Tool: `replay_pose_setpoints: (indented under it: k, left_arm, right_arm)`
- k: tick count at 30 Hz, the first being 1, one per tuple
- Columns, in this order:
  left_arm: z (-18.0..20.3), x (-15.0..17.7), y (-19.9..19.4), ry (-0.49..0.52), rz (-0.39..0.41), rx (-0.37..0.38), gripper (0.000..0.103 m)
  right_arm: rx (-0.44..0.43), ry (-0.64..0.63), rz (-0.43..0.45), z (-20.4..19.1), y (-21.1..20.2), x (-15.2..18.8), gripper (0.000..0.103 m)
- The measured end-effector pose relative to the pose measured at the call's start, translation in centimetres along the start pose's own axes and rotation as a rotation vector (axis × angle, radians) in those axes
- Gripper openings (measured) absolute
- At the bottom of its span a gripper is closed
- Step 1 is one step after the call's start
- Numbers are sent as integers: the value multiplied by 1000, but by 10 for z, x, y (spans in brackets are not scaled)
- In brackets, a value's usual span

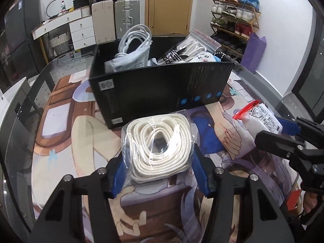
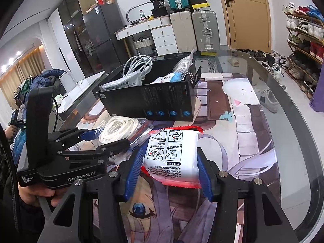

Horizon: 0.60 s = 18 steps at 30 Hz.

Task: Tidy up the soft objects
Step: 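Grasp the bagged rope coil with the left gripper while the right grasps the medicine packet, then carry the rope coil with the left gripper while the right carries the packet into the box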

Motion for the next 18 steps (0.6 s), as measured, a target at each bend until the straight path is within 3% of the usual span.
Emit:
replay_pose_setpoints:
  k: [18]
  left_arm:
    - [-21, -28, -65, -41, 148, 8, 56]
  right_arm:
    - [-43, -62, 57, -26, -13, -27, 53]
Point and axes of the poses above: each gripper's, at about its wrist camera, not at the fingertips, and y roughly the way its jaws point, z to its right, x to its underside, the point moved 7 cm from there along y, roughly the way its jaws point, and after that the axes turned 14 degrees about y, right-handed, at the moved point
